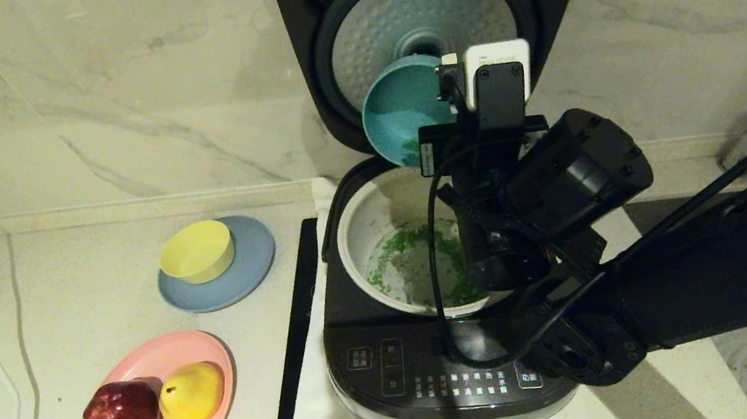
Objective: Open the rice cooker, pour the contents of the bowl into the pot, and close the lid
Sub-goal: Pour the water from the bowl into the rice cooker
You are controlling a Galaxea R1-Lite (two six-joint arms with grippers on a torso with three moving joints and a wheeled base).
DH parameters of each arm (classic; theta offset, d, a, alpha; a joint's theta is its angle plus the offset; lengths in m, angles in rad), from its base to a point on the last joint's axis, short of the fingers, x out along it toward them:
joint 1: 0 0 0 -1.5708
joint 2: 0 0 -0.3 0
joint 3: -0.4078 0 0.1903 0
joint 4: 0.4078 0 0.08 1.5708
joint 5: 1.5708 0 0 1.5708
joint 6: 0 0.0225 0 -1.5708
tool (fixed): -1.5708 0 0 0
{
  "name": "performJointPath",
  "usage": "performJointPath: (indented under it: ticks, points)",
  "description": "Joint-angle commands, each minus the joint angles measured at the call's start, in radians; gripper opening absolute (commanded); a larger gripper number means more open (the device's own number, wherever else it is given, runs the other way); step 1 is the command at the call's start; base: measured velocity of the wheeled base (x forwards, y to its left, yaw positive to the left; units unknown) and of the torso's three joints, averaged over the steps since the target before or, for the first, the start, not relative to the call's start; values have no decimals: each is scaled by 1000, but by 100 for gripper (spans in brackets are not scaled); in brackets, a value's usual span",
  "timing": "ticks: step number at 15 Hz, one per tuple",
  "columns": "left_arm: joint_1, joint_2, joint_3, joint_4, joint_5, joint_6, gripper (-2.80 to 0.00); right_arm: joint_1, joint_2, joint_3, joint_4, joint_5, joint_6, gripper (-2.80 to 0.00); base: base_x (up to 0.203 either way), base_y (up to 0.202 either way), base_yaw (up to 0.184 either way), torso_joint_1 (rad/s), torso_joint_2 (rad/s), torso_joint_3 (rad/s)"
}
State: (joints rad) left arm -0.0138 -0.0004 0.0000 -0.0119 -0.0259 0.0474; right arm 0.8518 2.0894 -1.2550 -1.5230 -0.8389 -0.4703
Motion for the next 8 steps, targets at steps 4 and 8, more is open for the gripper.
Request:
performJointPath:
  ticks: [4, 8]
  points:
    - [0, 0, 8, 0, 1, 0, -280, 6, -9, 36, -7, -8, 9, -280, 0, 0, 0, 0, 0, 0]
    - [0, 0, 8, 0, 1, 0, -280, 6, -3, 39, -7, -10, 6, -280, 0, 0, 0, 0, 0, 0]
